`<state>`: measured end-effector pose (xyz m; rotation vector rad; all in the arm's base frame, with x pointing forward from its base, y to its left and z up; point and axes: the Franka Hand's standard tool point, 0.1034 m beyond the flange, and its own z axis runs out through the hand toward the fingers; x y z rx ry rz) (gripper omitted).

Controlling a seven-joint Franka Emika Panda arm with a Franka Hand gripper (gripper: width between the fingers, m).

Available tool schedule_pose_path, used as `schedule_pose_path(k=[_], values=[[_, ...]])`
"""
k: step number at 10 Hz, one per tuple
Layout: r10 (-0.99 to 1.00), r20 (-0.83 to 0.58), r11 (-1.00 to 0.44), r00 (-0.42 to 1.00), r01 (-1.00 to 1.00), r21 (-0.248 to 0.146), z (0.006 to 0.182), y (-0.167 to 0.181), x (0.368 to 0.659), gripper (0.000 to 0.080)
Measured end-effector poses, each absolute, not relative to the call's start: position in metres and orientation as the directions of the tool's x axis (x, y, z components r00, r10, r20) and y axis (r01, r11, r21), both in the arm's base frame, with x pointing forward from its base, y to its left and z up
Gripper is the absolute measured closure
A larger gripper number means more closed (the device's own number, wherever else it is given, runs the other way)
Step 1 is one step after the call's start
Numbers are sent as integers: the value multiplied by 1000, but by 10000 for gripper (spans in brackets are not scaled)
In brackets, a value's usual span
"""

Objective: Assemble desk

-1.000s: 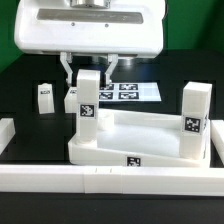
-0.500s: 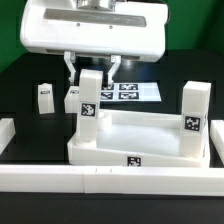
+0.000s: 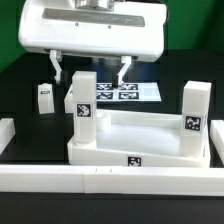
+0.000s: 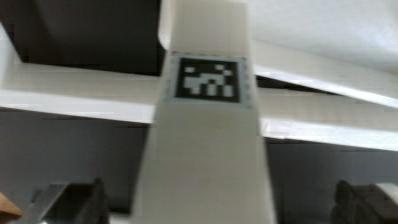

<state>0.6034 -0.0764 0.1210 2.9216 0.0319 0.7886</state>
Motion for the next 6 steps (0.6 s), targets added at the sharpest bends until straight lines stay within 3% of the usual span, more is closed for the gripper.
schedule_pose_path(k=[6], values=[[15,471,-997,882,-20,69,157,-86,607,150]])
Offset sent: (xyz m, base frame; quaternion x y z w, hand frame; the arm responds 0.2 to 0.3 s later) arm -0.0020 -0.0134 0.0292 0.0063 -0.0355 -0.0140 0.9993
